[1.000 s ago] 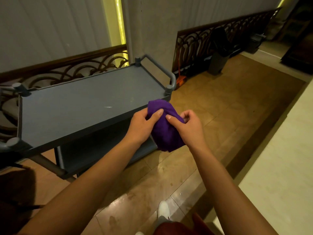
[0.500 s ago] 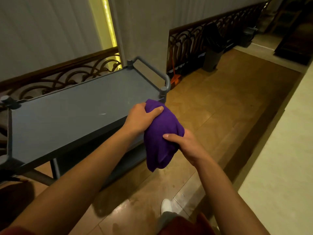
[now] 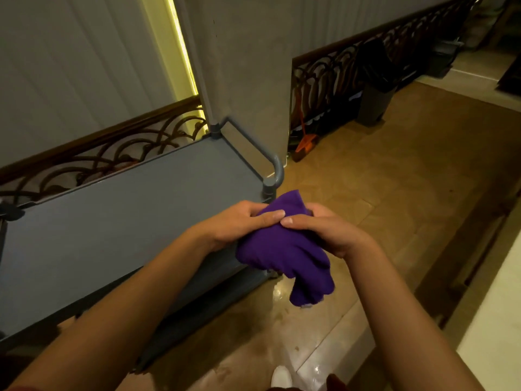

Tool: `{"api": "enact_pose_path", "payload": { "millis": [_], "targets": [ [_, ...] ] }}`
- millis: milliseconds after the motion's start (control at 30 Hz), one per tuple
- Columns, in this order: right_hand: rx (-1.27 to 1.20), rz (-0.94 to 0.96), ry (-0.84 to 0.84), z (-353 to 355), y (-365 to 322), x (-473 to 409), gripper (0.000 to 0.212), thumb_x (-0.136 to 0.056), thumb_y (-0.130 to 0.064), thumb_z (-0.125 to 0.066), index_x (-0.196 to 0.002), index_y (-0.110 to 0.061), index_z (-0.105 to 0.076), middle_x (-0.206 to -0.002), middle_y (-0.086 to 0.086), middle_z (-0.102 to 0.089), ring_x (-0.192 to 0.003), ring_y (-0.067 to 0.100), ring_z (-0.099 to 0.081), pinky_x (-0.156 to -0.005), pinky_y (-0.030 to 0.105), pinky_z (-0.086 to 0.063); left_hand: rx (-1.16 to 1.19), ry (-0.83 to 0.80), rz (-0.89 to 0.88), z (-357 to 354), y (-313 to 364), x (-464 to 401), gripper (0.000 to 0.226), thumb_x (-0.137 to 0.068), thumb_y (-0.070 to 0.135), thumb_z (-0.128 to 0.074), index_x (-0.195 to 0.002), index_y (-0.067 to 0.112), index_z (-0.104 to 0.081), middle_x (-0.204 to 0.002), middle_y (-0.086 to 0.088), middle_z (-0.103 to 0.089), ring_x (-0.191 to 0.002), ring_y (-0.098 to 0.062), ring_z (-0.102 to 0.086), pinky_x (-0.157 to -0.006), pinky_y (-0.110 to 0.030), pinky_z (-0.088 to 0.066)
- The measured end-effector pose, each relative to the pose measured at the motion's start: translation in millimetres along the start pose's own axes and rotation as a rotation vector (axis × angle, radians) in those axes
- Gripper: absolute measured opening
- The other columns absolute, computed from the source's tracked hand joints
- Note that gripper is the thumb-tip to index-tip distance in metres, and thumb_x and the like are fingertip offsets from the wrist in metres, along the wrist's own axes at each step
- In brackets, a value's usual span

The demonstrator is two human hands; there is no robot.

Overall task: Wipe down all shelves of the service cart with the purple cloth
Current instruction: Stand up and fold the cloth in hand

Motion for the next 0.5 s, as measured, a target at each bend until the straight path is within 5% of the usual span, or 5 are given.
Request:
{"api": "enact_pose_path", "payload": {
  "millis": [133,233,300,367,500],
  "targets": [
    [0.077,0.044,0.291,42.1,5.3,-11.3,0.043,-0.084,-0.039,-0.079,-0.120,-0.018,-0.067,-0.110,0.002,-0.076,-0.098,0.011,-0.073,-0.073,0.019,-0.056,-0.050,0.179,-0.074,0.4,11.0,-50.7,0.030,-0.087,0.052,-0.070,-0.095,0.025,-0.077,-0.095,-0.006,-0.078,-0.090,-0.023,-0.075,-0.084,-0.040,-0.058],
    [0.153,0.089,0.701,83.4,19.6,-11.8,0.045,-0.087,-0.055,-0.070,-0.110,-0.016,-0.067,-0.108,0.006,-0.073,-0.104,0.019,-0.070,-0.088,0.033,-0.056,0.028,0.191,-0.191,-4.7,28.1,-84.8,0.037,-0.086,0.056,-0.068,-0.093,0.019,-0.074,-0.091,-0.009,-0.077,-0.085,-0.026,-0.074,-0.076,-0.040,-0.058],
    [0.104,-0.042,0.631,100.5,30.8,-7.2,0.067,-0.077,-0.082,-0.057,-0.089,-0.018,-0.071,-0.094,0.011,-0.077,-0.093,0.028,-0.074,-0.091,0.047,-0.057,0.106,0.186,-0.243,-6.3,42.8,-104.2,0.032,-0.089,0.057,-0.064,-0.084,0.026,-0.072,-0.081,-0.003,-0.075,-0.076,-0.020,-0.073,-0.065,-0.028,-0.057],
    [0.047,-0.218,0.388,102.5,40.3,-8.1,0.084,-0.072,-0.094,-0.045,-0.083,-0.016,-0.074,-0.089,0.015,-0.078,-0.084,0.030,-0.076,-0.083,0.042,-0.059,0.081,0.189,-0.304,-9.6,57.6,-126.6,0.032,-0.091,0.055,-0.060,-0.075,0.030,-0.069,-0.069,0.005,-0.069,-0.064,-0.010,-0.068,-0.056,-0.019,-0.050],
    [-0.152,0.090,0.608,117.7,22.5,-32.0,0.037,-0.096,-0.050,-0.055,-0.106,-0.020,-0.074,-0.105,0.009,-0.079,-0.100,0.028,-0.074,-0.084,0.039,-0.060,-0.167,0.141,-0.377,-7.3,80.4,-167.9,0.042,-0.097,0.055,-0.049,-0.074,0.024,-0.063,-0.063,0.008,-0.063,-0.056,-0.005,-0.060,-0.051,-0.016,-0.043]
  ]
}}
Point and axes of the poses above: each hand's wrist, its own x-axis away from the middle knuckle, its own z-axis out of the back of the hand, y = z × x, the point moved 1 cm from there along -x, towards the middle knuckle
